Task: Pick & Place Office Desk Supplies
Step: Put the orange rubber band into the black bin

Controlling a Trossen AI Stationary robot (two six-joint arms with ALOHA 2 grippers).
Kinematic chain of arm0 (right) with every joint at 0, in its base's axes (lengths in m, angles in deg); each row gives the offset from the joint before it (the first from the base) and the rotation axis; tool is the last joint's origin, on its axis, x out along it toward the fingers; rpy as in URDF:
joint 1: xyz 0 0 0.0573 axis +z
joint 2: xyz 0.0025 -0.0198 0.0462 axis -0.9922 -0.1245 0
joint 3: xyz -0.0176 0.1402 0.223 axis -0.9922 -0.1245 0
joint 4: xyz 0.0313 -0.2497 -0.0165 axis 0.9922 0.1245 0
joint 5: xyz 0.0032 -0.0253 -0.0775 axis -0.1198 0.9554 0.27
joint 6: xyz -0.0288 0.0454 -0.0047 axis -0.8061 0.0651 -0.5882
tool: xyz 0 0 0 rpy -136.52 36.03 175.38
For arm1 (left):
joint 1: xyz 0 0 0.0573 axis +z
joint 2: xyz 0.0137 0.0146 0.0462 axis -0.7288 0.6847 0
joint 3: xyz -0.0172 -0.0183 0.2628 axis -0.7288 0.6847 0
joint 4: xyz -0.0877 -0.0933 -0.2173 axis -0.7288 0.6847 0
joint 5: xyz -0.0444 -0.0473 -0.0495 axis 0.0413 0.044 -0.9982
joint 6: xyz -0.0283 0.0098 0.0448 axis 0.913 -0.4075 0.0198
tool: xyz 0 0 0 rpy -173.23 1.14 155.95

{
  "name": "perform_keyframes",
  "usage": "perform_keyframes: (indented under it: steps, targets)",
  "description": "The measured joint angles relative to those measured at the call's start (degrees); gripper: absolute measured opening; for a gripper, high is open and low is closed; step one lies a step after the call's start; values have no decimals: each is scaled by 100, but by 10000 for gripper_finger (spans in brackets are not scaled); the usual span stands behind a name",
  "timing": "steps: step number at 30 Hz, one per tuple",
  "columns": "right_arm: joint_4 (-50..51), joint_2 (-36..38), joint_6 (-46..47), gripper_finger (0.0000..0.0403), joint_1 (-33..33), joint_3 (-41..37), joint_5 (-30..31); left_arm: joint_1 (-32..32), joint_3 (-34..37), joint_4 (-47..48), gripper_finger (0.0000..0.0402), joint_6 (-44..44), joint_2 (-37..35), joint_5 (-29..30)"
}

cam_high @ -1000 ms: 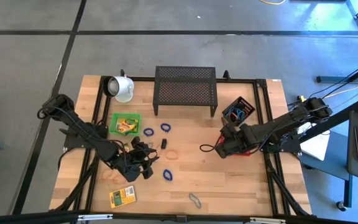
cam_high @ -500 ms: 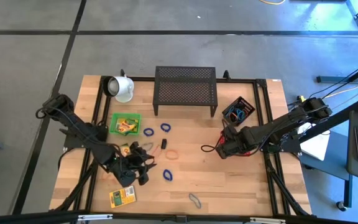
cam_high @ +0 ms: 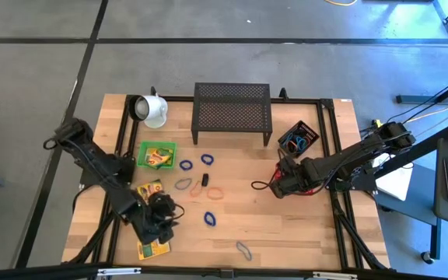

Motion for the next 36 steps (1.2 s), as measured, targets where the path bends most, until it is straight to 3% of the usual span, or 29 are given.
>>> perform_keyframes:
  steps: [10,18,27,36]
  targets:
    - [-155,0,0,206,0,0,5,-443,0,642,173,1901,842,-1119]
    - [-259,0,2,201,0,0,5,-441,-22,715,173,1974,1020,-1243]
    - [-355,0,-7,201,0,0,5,-310,7,840,173,1909,487,-1189]
    - [-395,0,-27,201,0,0,3,-671,7,886,173,2535,509,-1757]
